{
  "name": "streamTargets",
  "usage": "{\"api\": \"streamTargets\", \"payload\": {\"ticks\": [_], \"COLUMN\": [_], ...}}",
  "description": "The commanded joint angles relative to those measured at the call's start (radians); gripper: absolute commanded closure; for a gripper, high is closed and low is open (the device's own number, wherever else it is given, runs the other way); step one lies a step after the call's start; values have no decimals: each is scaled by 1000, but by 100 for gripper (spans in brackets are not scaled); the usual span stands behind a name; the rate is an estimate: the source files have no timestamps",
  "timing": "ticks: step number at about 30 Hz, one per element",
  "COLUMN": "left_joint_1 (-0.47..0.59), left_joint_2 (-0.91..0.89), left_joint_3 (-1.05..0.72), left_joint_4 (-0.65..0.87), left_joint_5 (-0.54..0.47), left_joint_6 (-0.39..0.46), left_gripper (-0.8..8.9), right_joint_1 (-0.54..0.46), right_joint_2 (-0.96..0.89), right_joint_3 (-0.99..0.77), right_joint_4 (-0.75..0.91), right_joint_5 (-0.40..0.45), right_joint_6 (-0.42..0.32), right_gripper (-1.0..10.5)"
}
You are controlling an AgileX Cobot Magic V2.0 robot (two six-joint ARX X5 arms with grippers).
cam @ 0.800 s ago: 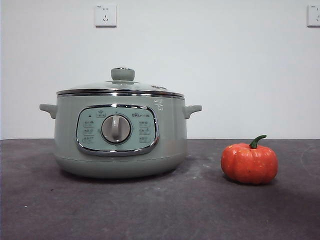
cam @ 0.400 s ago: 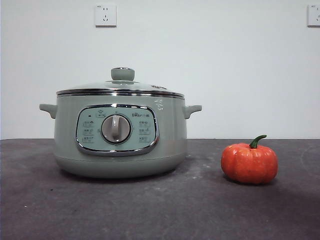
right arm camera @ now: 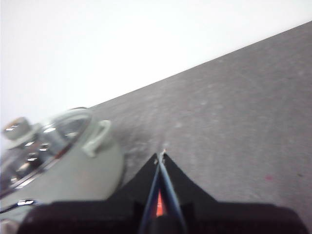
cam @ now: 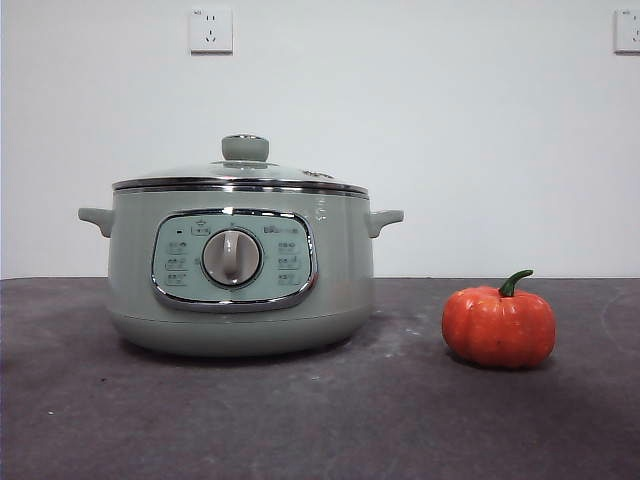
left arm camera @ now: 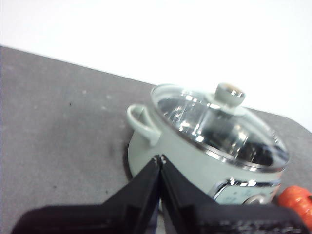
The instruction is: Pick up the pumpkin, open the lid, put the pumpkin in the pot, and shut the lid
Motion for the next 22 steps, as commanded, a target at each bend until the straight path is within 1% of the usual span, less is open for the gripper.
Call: {"api": "streamTargets", "payload": {"ticks": [1, 4, 7, 11, 14, 16, 20, 22], "left_joint_1": [-2, -2, -2, -2, -2, -2, -4, -5], "left_joint_2": [46, 111, 192, 294, 364, 405, 476, 500], "left_joint_3": [64, 150, 248, 365, 448, 496, 579, 605], "left_joint_4": [-39, -102, -186, -297, -385, -446, -578, -632], "left_joint_5": [10, 80, 170, 279, 341, 366, 374, 379], "left_joint_6": [-3, 32, 108, 212, 286, 338, 436, 469], "left_gripper": [822, 822, 822, 822, 822, 822, 822, 822], "right_joint_1": [2, 2, 2, 2, 3, 5, 18, 26], "right_joint_2": [72, 164, 270, 395, 480, 527, 600, 624], "right_joint_3": [85, 195, 320, 476, 589, 657, 769, 809], "right_joint_4": [-23, -100, -213, -380, -517, -605, -771, -844], "right_joint_5": [-64, -144, -227, -301, -335, -335, -335, -335], "right_joint_6": [1, -59, -132, -240, -330, -380, -466, -501], "right_gripper": [958, 958, 958, 958, 958, 958, 958, 958]}}
